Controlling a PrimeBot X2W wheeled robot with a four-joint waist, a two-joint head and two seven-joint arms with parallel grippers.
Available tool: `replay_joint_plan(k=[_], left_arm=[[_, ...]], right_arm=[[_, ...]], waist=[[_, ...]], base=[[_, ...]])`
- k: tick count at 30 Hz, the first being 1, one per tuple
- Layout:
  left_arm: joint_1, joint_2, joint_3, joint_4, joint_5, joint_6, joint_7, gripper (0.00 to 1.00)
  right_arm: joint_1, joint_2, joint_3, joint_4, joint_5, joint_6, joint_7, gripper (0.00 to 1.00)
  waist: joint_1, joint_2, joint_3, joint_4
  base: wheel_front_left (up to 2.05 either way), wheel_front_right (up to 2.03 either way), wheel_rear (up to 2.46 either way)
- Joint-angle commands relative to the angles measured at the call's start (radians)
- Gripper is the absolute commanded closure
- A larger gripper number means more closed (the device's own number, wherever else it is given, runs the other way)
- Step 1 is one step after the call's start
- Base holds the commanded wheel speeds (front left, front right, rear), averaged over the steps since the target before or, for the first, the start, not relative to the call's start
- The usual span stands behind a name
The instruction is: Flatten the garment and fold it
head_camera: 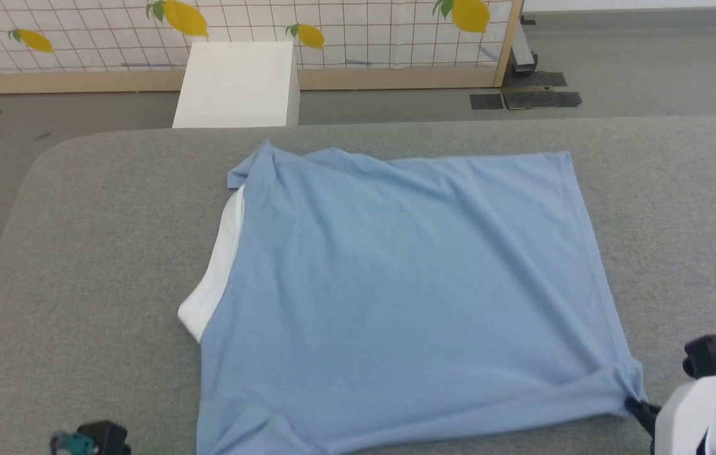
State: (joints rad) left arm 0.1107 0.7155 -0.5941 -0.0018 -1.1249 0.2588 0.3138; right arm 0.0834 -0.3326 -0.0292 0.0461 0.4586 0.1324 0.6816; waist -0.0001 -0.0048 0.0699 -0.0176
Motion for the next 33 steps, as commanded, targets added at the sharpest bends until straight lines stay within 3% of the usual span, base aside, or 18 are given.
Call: replay_joint_plan(k=[1, 8, 15, 22, 33], left_arm=[[0.036, 0.020, 0.002, -0.007, -0.020, 0.019, 0.018, 1.00], [0.071, 0.069, 0.040, -0.116, -0.039, 0.065, 0.022, 1.00], [-0.024, 0.113, 0.107, -0.227, 0.020, 0.058, -0.037, 1.00], [-0.169, 0.136, 0.134, -0.222, 0.070, 0.005, -0.043, 1.00], [-0.501, 0.114, 0.127, -0.075, 0.139, -0.146, -0.008, 1.00]], right_arm=[[0.021, -0.004, -0.016, -0.010, 0.003, -0.002, 0.021, 1.00], [0.051, 0.021, -0.049, -0.076, -0.004, -0.002, 0.100, 1.00], [-0.015, 0.036, -0.059, -0.143, -0.031, -0.002, 0.096, 1.00], [-0.128, 0.049, -0.074, -0.173, -0.049, -0.002, 0.115, 1.00], [-0.343, 0.114, -0.093, -0.157, -0.164, -0.002, 0.248, 1.00]], waist=[[0.0001, 0.0048, -0.001, -0.002], [0.0001, 0.0048, 0.010, -0.008], [0.0001, 0.0048, 0.047, -0.016], [0.0001, 0.0048, 0.112, -0.030], [0.0001, 0.0048, 0.323, -0.027]], base=[[0.00, 0.00, 0.00], [0.00, 0.00, 0.00], [0.00, 0.00, 0.00], [0.00, 0.00, 0.00], [0.00, 0.00, 0.00]])
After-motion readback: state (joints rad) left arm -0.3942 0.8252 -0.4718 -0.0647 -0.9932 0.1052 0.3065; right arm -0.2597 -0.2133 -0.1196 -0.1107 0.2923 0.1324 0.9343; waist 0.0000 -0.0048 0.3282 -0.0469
